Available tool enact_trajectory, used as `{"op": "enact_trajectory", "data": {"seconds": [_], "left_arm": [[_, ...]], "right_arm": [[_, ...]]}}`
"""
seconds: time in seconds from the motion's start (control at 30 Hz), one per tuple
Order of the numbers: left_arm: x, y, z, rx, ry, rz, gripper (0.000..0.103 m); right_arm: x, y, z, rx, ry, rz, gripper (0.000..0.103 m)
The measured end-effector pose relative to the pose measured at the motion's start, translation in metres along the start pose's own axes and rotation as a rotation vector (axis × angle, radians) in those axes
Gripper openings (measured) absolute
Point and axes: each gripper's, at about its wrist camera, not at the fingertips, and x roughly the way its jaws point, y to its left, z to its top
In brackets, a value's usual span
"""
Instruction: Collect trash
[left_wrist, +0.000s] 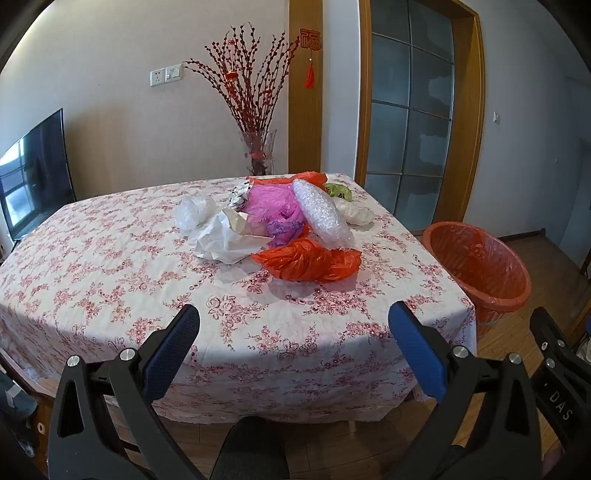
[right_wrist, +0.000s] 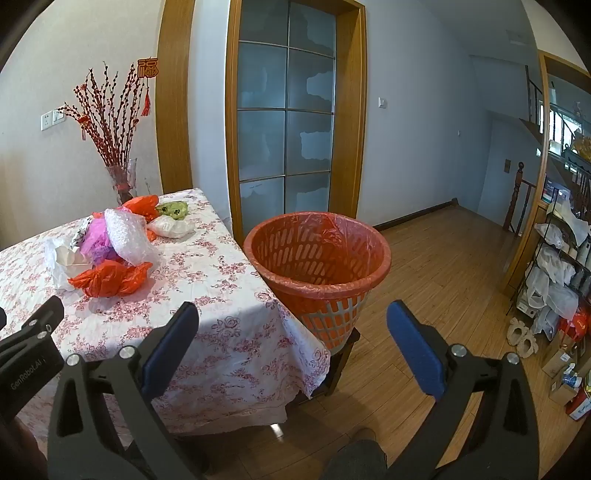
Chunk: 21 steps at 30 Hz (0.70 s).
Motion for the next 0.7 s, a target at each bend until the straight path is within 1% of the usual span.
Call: {"op": "enact_trajectory", "data": {"seconds": [0.7], "left_arm": [[-0.0002, 0.0001, 0.0000, -0.001, -0.003, -0.001, 0.101]], "right_arm": [[-0.0013, -0.0015, 0.0005, 0.000, -0.003, 0.000, 0.099]]}}
